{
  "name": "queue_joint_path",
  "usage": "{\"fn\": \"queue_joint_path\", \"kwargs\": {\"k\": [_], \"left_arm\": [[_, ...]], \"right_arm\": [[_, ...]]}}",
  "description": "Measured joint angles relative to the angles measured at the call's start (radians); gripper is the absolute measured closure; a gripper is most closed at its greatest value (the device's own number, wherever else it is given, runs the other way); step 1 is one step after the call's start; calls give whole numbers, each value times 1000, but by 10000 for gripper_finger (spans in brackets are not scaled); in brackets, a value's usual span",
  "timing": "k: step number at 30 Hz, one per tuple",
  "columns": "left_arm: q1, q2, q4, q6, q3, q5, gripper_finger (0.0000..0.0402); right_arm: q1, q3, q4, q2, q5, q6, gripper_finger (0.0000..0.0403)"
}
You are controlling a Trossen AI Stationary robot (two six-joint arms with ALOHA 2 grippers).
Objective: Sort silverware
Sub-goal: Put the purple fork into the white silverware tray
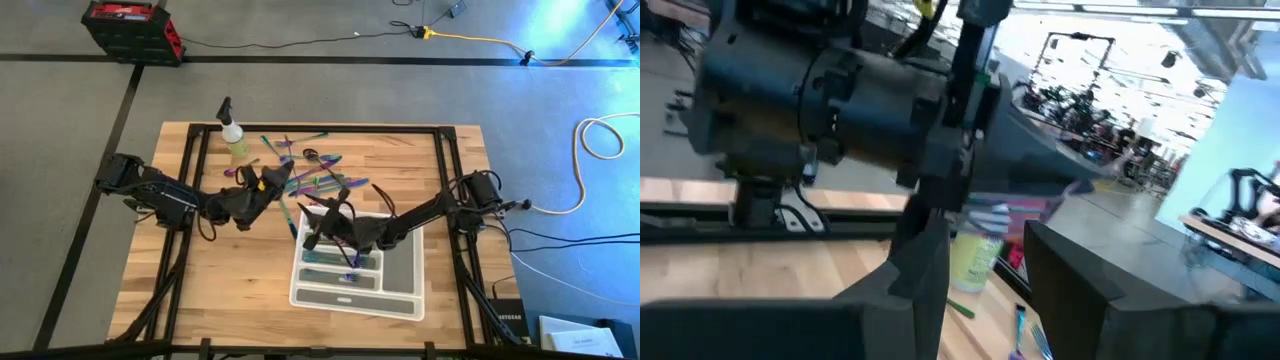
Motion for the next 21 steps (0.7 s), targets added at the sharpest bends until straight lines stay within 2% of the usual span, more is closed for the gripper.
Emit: {"fn": "queue_joint_path", "kwargs": {"k": [5,21], "left_arm": [[9,0,1,-29,0,4,400],[16,0,0,-34,0,10,400]], "right_arm": [[-13,0,49,0,-59,3,288],[-11,0,43,0,-36,9,288]]}}
